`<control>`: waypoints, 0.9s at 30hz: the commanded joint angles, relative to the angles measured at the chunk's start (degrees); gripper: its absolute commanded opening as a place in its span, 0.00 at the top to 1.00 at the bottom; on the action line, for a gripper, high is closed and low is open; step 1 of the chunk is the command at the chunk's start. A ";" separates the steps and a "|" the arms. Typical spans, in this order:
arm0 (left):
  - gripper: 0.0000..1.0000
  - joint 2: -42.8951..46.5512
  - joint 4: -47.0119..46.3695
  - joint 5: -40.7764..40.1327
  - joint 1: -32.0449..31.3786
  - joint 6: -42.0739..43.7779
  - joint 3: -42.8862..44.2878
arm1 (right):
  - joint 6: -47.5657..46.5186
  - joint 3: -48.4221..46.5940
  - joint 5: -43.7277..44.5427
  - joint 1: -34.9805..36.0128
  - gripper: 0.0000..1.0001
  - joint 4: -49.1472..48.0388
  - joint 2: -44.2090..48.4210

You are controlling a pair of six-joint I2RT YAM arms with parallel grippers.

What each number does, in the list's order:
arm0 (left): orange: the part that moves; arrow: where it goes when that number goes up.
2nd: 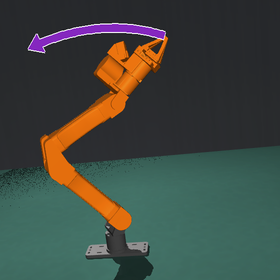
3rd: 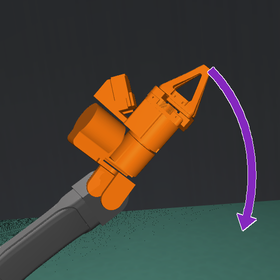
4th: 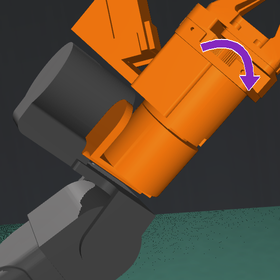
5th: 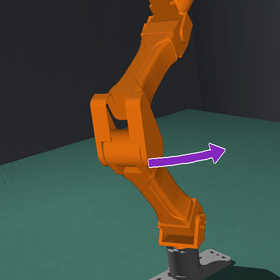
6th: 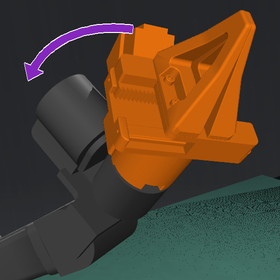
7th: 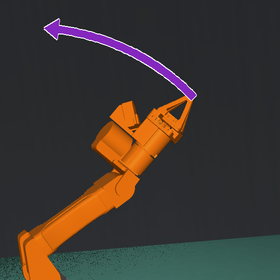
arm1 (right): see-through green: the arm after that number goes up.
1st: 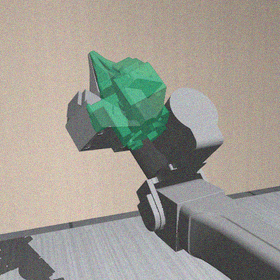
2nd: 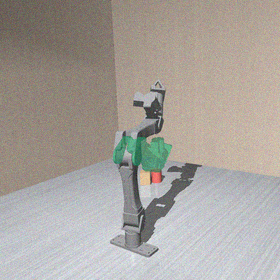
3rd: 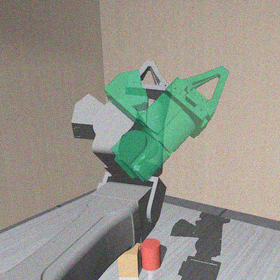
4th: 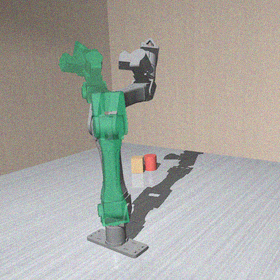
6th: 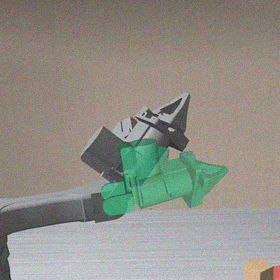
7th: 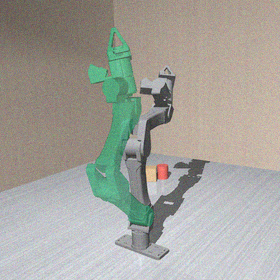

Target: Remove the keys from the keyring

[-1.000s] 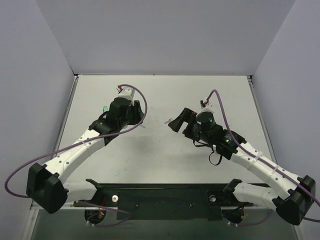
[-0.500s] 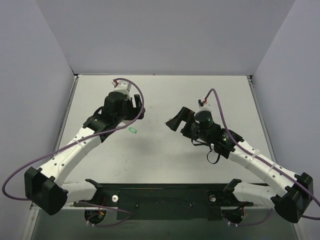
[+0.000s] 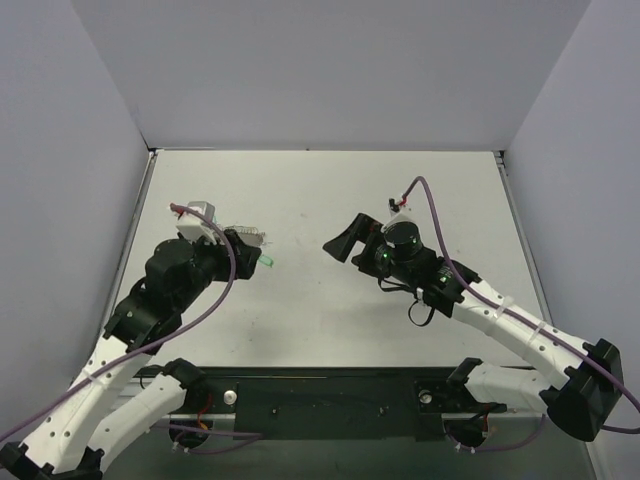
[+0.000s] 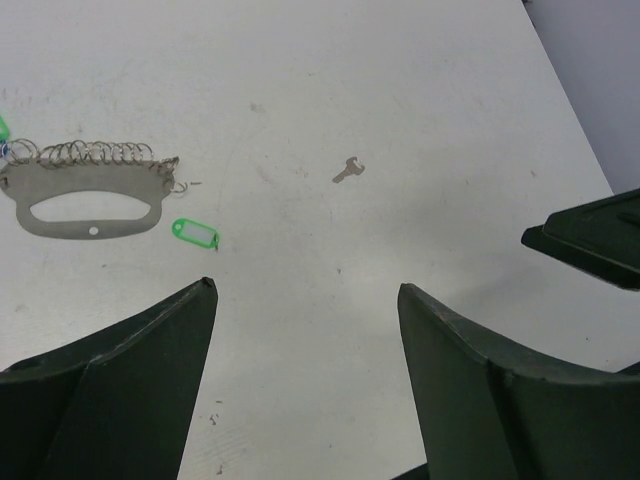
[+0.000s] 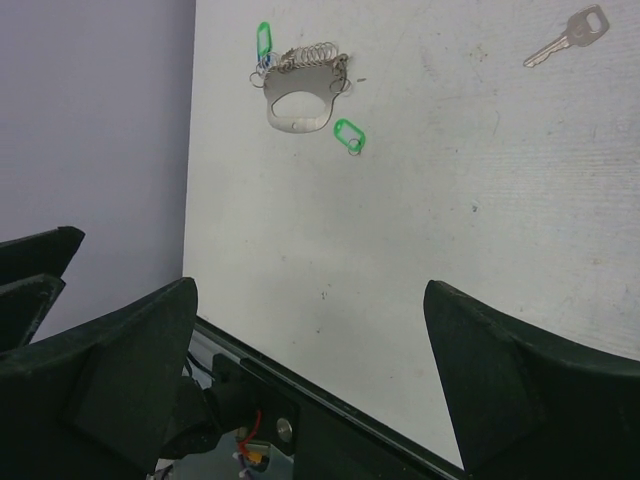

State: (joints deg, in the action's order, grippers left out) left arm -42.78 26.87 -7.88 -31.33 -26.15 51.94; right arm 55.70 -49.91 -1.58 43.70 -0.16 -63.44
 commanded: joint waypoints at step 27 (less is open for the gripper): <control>0.23 36.64 7.05 2.52 0.31 1.01 -14.86 | 11.35 18.53 5.11 5.87 0.04 -47.81 -1.42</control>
State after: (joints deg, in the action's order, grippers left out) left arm -5.74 33.95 -4.47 -31.33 -25.85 36.23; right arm 66.19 -31.66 2.22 48.84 -37.69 -63.88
